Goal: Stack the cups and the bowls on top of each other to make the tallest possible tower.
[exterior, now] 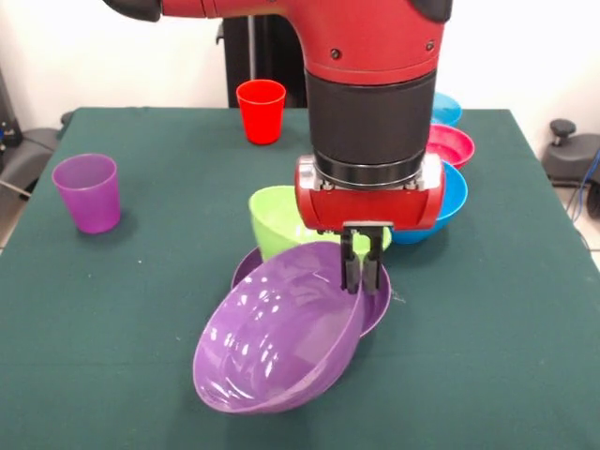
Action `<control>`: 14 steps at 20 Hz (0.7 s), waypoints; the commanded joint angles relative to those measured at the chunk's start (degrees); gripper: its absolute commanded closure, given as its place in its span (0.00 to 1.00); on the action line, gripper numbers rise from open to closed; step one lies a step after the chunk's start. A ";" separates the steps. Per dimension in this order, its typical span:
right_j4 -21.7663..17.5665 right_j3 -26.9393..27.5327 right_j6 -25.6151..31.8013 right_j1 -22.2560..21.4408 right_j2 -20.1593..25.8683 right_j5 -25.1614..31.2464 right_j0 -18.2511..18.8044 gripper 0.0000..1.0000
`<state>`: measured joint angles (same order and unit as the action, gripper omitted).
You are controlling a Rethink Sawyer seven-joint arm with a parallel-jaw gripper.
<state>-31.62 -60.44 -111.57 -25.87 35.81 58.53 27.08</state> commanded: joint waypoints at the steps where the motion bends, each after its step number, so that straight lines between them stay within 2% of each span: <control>1: 0.12 -10.11 -8.31 -1.31 -6.05 -5.65 -1.40 1.00; 7: 0.31 -13.84 -8.65 -2.72 -8.22 -9.60 -1.20 1.00; 14: 2.03 -16.77 -9.03 -5.51 -10.49 -10.60 -1.78 1.00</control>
<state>-30.78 -70.87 -111.57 -28.83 29.94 49.81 27.04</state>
